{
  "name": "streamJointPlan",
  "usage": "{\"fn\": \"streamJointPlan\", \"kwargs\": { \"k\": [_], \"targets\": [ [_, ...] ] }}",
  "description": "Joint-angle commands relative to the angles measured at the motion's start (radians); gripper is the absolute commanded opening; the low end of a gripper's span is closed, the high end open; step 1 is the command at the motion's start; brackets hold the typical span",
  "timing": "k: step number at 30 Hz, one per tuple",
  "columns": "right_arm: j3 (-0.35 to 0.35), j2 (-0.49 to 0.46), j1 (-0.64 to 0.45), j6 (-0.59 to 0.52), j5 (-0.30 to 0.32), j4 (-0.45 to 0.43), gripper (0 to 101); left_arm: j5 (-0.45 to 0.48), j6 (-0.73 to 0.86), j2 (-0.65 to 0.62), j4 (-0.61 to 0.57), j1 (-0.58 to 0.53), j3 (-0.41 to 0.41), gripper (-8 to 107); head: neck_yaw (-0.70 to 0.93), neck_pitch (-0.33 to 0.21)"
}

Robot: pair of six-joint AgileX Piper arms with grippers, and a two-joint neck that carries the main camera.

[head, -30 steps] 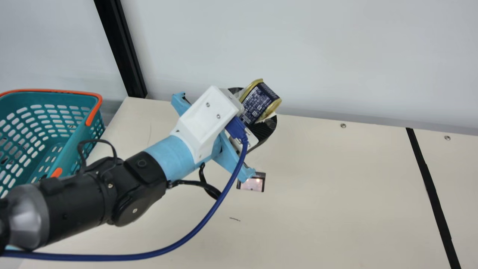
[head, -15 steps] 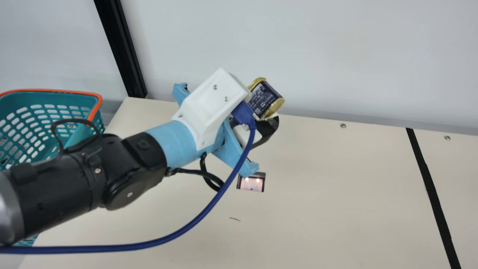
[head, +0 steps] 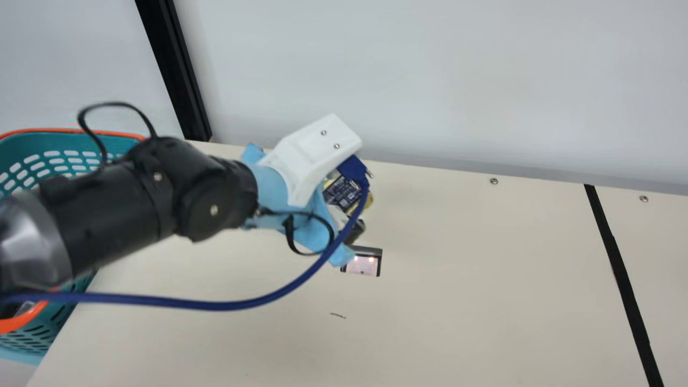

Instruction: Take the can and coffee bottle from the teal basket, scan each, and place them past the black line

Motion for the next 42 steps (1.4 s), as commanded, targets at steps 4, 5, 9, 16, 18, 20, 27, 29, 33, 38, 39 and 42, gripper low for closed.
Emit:
{"fn": "streamJointPlan", "kwargs": {
  "k": [4,5,9,16,18,20,27,29,33,38,39,42],
  "targets": [
    [0.000,0.000,0.000,0.000,0.000,0.000,101,0.170,0.371,0.039,-0.153,0.048,-0.039,10,-0.014,-0.003],
    [0.000,0.000,0.000,0.000,0.000,0.000,101,0.194,0.422,0.048,-0.179,0.053,-0.040,10,-0.014,-0.003],
    [0.000,0.000,0.000,0.000,0.000,0.000,101,0.273,0.578,0.083,-0.247,0.062,-0.030,10,-0.014,-0.003],
    [0.000,0.000,0.000,0.000,0.000,0.000,101,0.384,0.751,0.135,-0.330,0.063,-0.033,10,-0.014,-0.003],
    [0.000,0.000,0.000,0.000,0.000,0.000,101,0.408,0.790,0.144,-0.353,0.065,-0.038,10,-0.014,-0.003],
    [0.000,0.000,0.000,0.000,0.000,0.000,101,0.427,0.825,0.150,-0.368,0.064,-0.040,10,-0.014,-0.003],
    [0.000,0.000,0.000,0.000,0.000,0.000,101,0.402,0.891,0.167,-0.345,0.038,-0.004,10,-0.014,-0.003],
    [0.000,0.000,0.000,0.000,0.000,0.000,101,0.387,0.903,0.172,-0.337,0.028,0.010,10,-0.014,-0.003],
    [0.000,0.000,0.000,0.000,0.000,0.000,101,0.365,0.925,0.172,-0.333,0.017,0.034,90,-0.014,-0.003],
    [0.000,0.000,0.000,0.000,0.000,0.000,101,0.369,0.951,0.139,-0.375,0.040,0.048,90,-0.014,-0.003],
    [0.000,0.000,0.000,0.000,0.000,0.000,101,0.376,0.960,0.126,-0.394,0.053,0.050,90,-0.014,-0.003],
    [0.000,0.000,0.000,0.000,0.000,0.000,101,0.414,0.989,0.080,-0.460,0.105,0.053,90,-0.014,-0.003]
  ]
}}
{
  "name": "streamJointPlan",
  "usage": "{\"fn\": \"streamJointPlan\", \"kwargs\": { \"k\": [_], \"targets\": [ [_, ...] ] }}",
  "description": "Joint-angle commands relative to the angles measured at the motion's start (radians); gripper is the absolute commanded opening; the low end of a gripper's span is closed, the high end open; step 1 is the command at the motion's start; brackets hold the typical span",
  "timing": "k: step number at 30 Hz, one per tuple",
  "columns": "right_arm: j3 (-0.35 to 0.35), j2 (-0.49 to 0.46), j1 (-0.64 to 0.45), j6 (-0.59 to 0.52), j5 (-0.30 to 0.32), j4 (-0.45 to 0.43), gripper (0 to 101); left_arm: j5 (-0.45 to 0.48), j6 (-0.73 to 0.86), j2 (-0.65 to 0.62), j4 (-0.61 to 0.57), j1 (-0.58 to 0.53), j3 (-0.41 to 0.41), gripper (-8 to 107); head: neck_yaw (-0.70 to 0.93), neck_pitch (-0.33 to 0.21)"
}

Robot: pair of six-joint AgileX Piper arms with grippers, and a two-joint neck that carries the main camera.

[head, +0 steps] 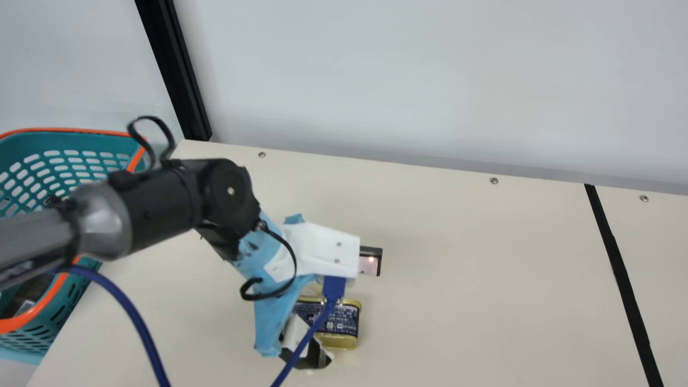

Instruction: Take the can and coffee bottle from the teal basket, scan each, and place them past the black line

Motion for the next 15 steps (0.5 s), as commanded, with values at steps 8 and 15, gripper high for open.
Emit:
{"fn": "streamJointPlan", "kwargs": {
  "k": [8,15],
  "targets": [
    [0.000,0.000,0.000,0.000,0.000,0.000,101,0.196,0.047,-0.110,-0.219,0.205,0.003,90,-0.014,-0.003],
    [0.000,0.005,0.003,-0.003,-0.002,-0.002,101,0.049,0.000,-0.181,-0.279,0.303,0.048,90,-0.014,-0.003]
  ]
}}
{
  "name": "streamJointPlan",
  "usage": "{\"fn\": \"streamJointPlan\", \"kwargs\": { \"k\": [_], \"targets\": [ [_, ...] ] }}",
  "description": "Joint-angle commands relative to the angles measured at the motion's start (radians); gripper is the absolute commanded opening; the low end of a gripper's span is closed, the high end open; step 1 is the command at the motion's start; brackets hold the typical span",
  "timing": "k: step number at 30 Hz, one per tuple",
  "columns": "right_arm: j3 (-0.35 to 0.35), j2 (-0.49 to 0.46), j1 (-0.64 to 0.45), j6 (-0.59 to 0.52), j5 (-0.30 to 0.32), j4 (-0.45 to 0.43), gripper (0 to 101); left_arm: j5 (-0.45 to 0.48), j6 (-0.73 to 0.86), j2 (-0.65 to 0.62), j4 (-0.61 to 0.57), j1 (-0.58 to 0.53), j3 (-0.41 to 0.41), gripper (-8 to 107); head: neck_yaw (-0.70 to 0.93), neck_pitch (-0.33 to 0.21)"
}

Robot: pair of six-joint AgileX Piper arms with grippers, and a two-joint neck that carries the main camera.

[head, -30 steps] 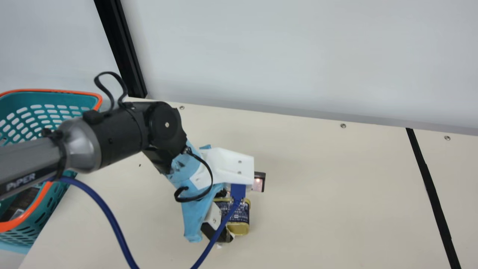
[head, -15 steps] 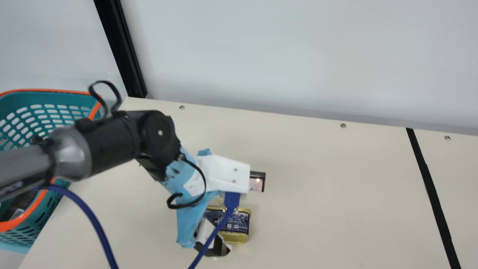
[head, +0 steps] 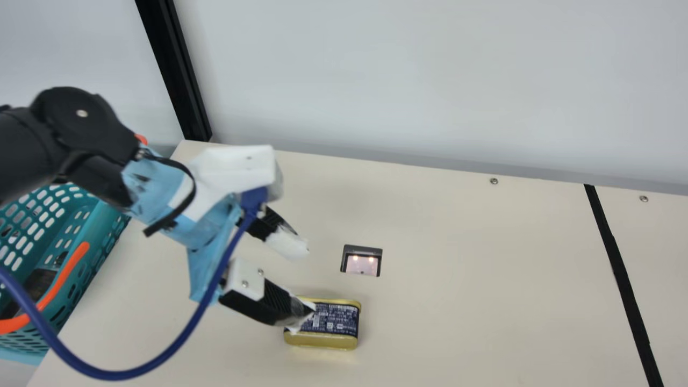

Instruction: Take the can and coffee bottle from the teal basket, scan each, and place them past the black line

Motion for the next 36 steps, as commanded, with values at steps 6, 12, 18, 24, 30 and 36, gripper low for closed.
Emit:
{"fn": "streamJointPlan", "kwargs": {
  "k": [6,12,18,24,30,36],
  "targets": [
    [-0.009,0.077,0.067,-0.029,-0.039,-0.046,101,-0.424,0.032,-0.131,-0.078,0.031,0.142,90,-0.014,-0.003],
    [-0.041,0.217,0.180,-0.070,-0.096,-0.114,101,-0.684,0.114,-0.225,-0.179,0.010,0.276,90,-0.014,-0.003],
    [-0.106,0.405,0.298,-0.118,-0.137,-0.182,101,-0.833,0.195,-0.298,-0.289,0.018,0.372,90,-0.014,-0.003],
    [-0.157,0.475,0.321,-0.172,-0.145,-0.179,101,-0.856,0.219,-0.330,-0.327,0.048,0.419,90,-0.014,-0.003],
    [-0.166,0.536,0.321,-0.190,-0.158,-0.181,101,-0.863,0.214,-0.328,-0.333,0.061,0.442,90,-0.014,-0.003],
    [-0.167,0.545,0.322,-0.189,-0.149,-0.194,101,-0.916,0.156,-0.351,-0.268,0.034,0.426,90,-0.014,-0.003]
  ]
}}
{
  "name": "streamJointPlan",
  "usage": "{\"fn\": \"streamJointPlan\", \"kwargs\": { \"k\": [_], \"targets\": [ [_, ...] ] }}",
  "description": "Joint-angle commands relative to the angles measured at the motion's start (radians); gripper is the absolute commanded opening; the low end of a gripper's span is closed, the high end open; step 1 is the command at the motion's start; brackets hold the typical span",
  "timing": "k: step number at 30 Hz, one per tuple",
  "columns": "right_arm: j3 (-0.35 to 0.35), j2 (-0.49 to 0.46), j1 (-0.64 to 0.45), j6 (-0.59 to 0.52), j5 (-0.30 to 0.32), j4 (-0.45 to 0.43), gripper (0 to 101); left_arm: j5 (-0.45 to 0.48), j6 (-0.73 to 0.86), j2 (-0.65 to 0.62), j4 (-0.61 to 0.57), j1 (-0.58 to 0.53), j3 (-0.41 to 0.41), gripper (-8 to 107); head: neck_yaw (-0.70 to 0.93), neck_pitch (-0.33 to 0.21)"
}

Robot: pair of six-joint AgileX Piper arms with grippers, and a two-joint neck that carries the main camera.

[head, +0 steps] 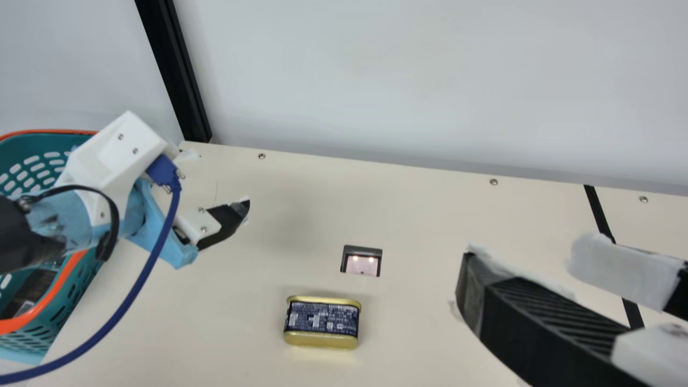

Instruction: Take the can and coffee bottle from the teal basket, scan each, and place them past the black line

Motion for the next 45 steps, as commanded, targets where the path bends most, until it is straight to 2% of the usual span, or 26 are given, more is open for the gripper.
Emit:
{"fn": "streamJointPlan", "kwargs": {
  "k": [1,6,11,14,18,24,25,29,37,45],
  "targets": [
    [-0.002,0.017,0.002,-0.003,0.018,-0.021,101,-0.053,-0.027,-0.019,0.040,-0.014,0.000,90,-0.014,-0.003],
    [-0.024,0.121,0.001,-0.060,0.083,-0.059,101,-0.129,-0.059,-0.099,0.053,-0.019,0.025,90,-0.014,-0.003],
    [-0.082,0.270,-0.034,-0.182,0.160,-0.072,101,-0.155,-0.082,-0.201,0.051,0.020,0.077,90,-0.014,-0.003],
    [-0.110,0.369,-0.021,-0.253,0.160,-0.096,101,-0.132,-0.102,-0.258,0.045,0.061,0.117,90,-0.014,-0.003],
    [-0.146,0.483,0.018,-0.364,0.160,-0.127,101,-0.053,-0.098,-0.312,-0.006,0.140,0.168,90,-0.014,-0.003],
    [-0.156,0.606,0.097,-0.542,0.160,-0.188,101,0.102,0.019,-0.347,-0.143,0.304,0.238,90,-0.014,-0.003],
    [-0.155,0.622,0.113,-0.570,0.160,-0.203,101,0.036,-0.028,-0.345,-0.091,0.235,0.222,90,-0.014,-0.003],
    [-0.167,0.680,0.175,-0.670,0.160,-0.275,101,0.098,0.017,-0.348,-0.142,0.302,0.237,90,-0.014,-0.003],
    [-0.227,0.789,0.295,-0.823,0.160,-0.374,101,0.101,0.017,-0.348,-0.142,0.305,0.237,90,-0.014,-0.003],
    [-0.325,0.893,0.396,-0.914,0.160,-0.436,101,0.101,0.017,-0.348,-0.142,0.305,0.237,90,-0.014,-0.003]
  ]
}}
